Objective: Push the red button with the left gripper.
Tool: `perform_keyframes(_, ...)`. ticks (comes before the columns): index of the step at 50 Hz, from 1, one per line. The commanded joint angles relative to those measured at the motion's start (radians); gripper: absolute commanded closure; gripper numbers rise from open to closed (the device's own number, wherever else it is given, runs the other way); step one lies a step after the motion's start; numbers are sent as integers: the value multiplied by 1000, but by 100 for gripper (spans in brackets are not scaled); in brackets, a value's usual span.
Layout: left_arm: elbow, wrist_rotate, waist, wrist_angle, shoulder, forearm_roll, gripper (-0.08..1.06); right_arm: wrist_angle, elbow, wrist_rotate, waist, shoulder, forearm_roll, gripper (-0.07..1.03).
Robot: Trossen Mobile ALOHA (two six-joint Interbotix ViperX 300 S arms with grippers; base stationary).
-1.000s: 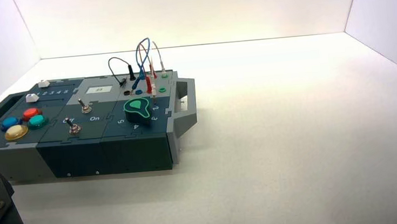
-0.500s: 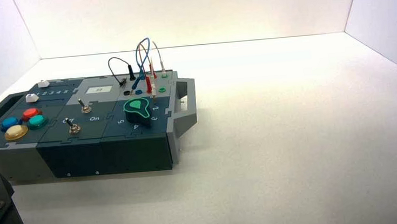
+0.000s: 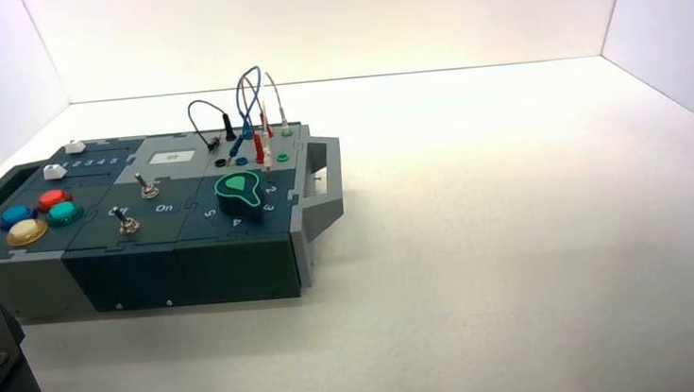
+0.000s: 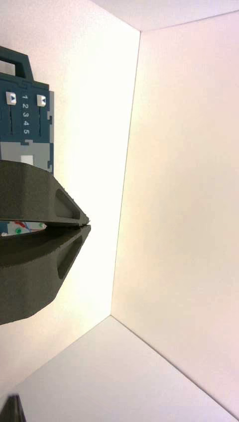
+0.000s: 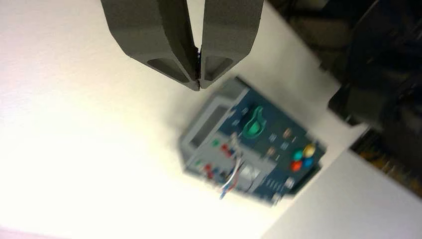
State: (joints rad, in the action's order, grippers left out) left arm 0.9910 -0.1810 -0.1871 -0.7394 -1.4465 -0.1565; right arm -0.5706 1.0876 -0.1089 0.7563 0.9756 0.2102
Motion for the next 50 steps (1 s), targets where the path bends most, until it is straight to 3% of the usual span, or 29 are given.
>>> perform_keyframes(1,-14,-5,3,23,29,-2,101,15,-92,2,40,-135,17,98)
perform_keyframes(8,-12,-5,2,25,41,0,101,15,-160,0,61,-273,21,98)
perform_keyframes(17,-3,-2,3,25,60,0,101,15,-242,2,75,-442,63,98)
perform_keyframes(26,-3,-2,2,25,71,0,101,15,-331,0,107,-606,67,98)
perform_keyframes(50,20,5,3,23,64,5,101,-6,-522,2,112,-937,78,98)
